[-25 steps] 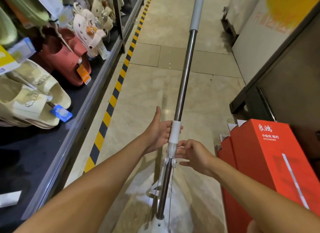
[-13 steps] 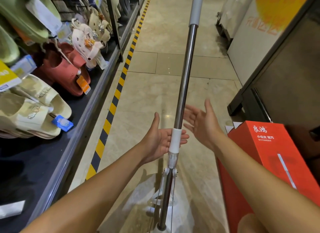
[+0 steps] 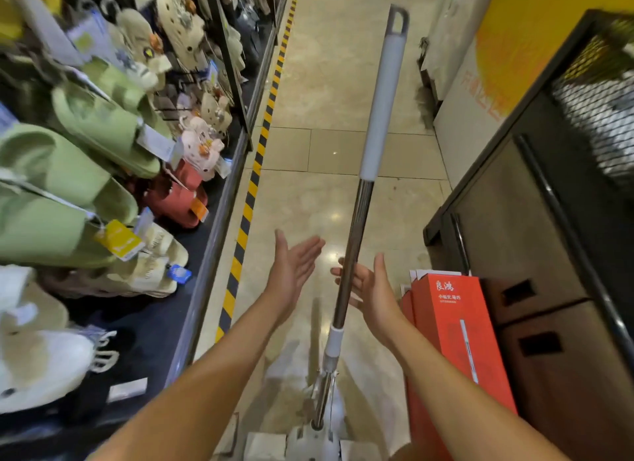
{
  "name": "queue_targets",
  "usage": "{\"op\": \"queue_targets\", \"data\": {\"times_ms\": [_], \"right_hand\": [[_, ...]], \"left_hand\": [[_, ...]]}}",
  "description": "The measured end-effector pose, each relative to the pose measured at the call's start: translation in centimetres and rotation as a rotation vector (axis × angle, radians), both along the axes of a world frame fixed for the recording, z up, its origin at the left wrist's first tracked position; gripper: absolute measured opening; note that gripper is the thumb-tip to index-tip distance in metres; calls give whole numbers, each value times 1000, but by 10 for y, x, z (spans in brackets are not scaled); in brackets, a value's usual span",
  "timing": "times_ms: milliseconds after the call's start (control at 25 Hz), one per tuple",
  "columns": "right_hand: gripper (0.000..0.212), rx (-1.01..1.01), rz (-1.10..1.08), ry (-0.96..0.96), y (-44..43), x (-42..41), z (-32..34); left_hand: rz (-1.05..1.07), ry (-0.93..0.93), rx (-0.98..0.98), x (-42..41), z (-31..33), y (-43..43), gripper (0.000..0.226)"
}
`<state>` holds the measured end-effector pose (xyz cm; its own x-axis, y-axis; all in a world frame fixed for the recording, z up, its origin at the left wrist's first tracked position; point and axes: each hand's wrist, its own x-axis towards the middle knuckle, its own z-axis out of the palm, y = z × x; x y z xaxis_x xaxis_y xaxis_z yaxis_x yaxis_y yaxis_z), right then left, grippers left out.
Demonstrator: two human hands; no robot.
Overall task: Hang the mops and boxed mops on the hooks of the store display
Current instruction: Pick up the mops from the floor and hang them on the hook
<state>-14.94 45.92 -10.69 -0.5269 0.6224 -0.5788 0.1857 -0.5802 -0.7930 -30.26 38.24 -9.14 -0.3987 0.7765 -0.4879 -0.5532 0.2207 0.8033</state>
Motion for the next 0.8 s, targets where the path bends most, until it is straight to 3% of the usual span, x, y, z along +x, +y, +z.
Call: {"op": "queue_targets", "data": {"times_ms": [240,440,600,680,800], "right_hand": [[80,-126,83,-174,-51,30,83],[82,-163,12,-157,-62,55,151],[75,70,-176,12,-44,65,259],[57,275,-106,27,-46,63,316],[24,551,67,-111,-86,67,370]], "left_hand": [[-210,173,10,40,185,20,81],[-385,513,-67,55,227,-8,24],[-433,634,-96,64,240,-47,29],[-448,617,-102,74,248,-63,23],[-485,544,-77,88,266,-96,13]]}}
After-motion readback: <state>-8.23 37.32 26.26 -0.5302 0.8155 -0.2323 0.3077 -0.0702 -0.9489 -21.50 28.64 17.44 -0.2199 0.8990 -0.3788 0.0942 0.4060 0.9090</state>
